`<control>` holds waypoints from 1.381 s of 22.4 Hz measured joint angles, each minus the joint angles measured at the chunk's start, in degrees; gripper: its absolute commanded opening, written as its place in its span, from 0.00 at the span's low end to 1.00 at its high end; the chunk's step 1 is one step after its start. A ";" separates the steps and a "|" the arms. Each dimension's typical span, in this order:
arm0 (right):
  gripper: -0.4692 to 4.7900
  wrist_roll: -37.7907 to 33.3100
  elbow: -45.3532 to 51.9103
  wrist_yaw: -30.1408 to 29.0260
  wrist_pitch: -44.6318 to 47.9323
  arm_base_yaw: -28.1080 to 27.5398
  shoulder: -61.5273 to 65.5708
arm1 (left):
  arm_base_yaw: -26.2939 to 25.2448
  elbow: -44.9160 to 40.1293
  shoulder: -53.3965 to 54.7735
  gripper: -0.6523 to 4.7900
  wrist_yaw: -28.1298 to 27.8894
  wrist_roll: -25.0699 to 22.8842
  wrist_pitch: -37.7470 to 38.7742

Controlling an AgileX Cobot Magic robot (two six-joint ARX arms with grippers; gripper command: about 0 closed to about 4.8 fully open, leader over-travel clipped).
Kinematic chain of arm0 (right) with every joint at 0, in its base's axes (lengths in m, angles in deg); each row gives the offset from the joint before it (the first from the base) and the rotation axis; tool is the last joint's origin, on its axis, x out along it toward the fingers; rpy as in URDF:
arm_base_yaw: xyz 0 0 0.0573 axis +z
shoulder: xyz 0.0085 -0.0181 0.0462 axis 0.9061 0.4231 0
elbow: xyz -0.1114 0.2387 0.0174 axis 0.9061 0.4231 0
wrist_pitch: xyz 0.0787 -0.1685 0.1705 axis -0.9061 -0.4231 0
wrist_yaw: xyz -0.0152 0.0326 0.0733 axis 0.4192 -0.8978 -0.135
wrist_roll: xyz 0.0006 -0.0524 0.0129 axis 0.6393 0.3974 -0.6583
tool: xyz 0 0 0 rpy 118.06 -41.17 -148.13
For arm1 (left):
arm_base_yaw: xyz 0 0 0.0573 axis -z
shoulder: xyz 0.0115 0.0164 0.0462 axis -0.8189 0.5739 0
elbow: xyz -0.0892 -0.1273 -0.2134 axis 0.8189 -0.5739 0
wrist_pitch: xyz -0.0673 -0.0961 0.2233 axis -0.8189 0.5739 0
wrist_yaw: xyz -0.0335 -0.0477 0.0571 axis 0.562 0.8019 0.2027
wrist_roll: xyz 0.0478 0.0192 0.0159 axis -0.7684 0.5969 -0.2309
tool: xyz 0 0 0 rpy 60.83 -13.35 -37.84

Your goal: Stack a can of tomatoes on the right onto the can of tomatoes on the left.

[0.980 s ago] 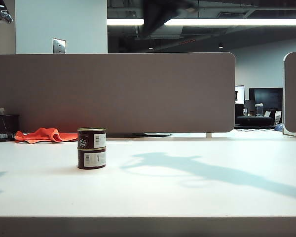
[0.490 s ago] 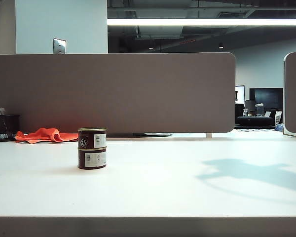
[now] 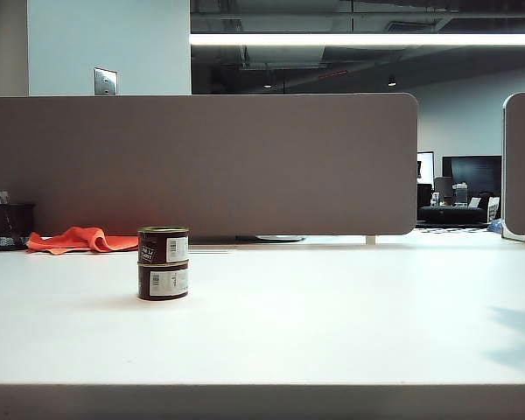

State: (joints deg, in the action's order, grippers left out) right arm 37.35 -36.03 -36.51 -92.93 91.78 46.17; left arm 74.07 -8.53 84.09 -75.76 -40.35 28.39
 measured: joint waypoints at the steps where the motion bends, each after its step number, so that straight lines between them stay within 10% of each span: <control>1: 0.09 0.00 2.54 0.04 0.98 0.00 -2.54 | 0.00 -1.55 -1.68 0.11 -0.66 0.24 -0.39; 14: 0.16 -0.42 44.26 3.67 20.83 0.07 -22.18 | 0.00 -23.43 -6.49 0.11 -1.70 1.57 -22.40; 31: 0.08 3.19 62.18 3.08 41.44 0.07 -37.44 | 0.00 -39.10 -10.21 0.11 0.35 1.60 -39.93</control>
State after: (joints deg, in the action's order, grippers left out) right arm 40.55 26.15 -33.43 -51.49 91.84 8.72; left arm 74.07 -47.63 73.88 -75.41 -38.76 -11.54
